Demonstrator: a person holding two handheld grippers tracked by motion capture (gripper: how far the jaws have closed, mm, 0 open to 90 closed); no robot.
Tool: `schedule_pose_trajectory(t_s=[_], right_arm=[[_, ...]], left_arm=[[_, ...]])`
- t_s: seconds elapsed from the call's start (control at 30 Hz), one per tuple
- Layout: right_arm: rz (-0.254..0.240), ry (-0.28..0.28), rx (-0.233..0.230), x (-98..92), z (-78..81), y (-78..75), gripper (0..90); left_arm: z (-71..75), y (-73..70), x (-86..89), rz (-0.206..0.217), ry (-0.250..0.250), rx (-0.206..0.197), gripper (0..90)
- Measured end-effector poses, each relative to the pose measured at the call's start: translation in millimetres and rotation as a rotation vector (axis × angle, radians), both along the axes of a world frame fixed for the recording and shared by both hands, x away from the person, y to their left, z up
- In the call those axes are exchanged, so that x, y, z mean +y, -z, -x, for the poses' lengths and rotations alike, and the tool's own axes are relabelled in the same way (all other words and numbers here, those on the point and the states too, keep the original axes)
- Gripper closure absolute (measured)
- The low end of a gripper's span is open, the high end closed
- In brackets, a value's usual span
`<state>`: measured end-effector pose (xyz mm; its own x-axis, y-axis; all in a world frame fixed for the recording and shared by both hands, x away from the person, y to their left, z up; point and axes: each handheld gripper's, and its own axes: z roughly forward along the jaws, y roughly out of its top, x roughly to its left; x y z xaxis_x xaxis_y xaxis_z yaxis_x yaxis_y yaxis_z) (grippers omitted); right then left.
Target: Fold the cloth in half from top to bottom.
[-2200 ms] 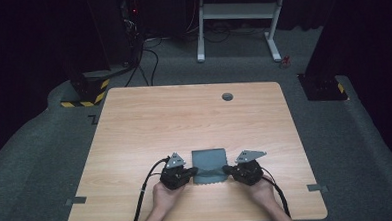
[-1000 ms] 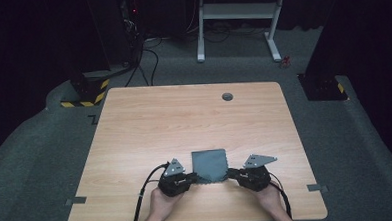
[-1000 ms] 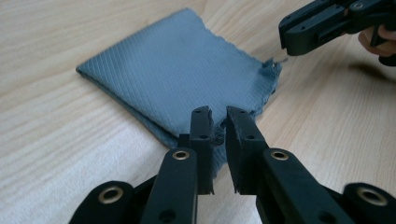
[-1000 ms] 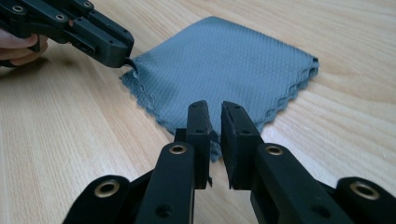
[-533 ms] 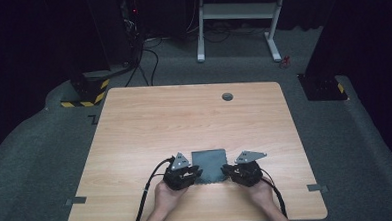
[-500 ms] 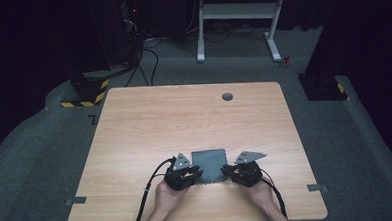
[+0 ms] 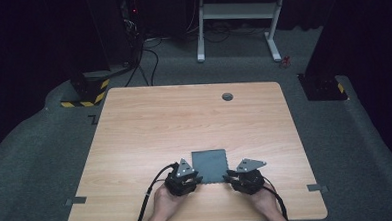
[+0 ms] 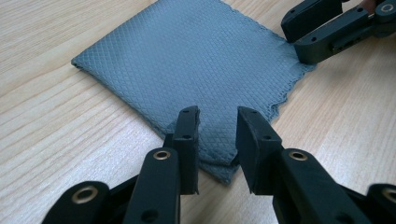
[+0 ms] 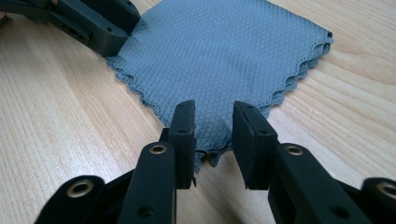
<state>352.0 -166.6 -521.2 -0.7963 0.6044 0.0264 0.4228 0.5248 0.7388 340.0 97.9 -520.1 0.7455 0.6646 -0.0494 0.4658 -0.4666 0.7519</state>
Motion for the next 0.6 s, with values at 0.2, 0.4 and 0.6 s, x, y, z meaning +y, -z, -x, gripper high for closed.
schedule_pose_trajectory(t_s=[0.2,0.4,0.6], right_arm=[[-0.007,0.005,0.000,-3.6,0.1,1.7,66.1],[-0.007,0.011,0.013,-6.4,0.2,0.7,65.5],[-0.031,0.024,0.023,-12.3,-4.7,1.5,63.2]], left_arm=[[3.0,2.7,1.6,0.027,-0.008,-0.004,68.5],[3.9,0.7,1.2,0.024,-0.001,0.013,61.7],[2.4,-6.9,11.7,0.079,0.001,0.055,54.0]])
